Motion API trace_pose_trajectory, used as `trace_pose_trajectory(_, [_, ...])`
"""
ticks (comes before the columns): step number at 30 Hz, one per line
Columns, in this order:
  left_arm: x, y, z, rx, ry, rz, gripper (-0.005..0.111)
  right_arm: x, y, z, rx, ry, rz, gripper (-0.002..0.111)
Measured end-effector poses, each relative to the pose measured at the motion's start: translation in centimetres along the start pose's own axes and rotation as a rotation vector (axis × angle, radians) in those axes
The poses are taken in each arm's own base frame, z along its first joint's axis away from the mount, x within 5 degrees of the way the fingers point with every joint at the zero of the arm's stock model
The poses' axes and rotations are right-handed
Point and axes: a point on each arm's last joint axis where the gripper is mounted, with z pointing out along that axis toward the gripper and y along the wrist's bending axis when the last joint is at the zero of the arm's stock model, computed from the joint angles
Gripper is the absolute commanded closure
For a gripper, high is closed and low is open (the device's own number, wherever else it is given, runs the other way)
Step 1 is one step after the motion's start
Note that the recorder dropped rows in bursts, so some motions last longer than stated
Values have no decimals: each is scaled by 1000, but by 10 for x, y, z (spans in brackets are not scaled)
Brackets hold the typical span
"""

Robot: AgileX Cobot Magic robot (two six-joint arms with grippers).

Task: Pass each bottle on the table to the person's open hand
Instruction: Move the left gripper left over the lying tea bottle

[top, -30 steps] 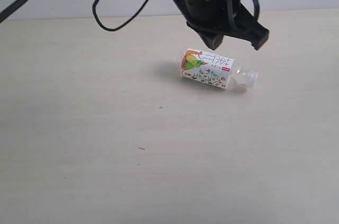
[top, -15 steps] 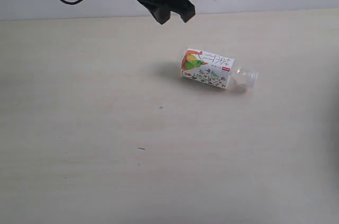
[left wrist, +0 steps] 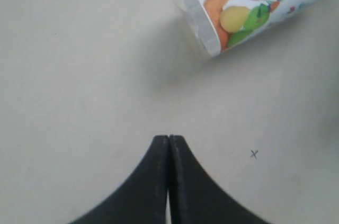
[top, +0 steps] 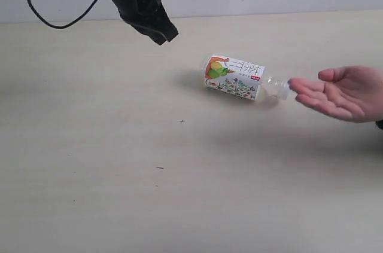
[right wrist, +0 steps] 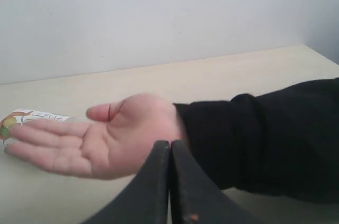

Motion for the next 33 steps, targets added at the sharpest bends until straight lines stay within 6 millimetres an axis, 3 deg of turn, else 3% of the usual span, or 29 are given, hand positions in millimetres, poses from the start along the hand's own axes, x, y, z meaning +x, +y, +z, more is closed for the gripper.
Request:
trace_pose_trajectory(4, [0,8,-2,12,-52,0,107,0,0,0,0,0,0,108])
trace_pose_trajectory(17, [-4,7,-3,35,-103,10,107,0,0,0,0,0,0,108])
trace_pose_trajectory(24, [-11,7,-4,-10,-148,171,107,0,0,0,0,0,0,108])
trace_pose_trajectory(28, [-23,-7,-8,-48,-145,346,107,0,0,0,0,0,0,108])
trace_pose_trajectory(33, [-41,-43,-14,-84,-75,594,107,0,0,0,0,0,0,108])
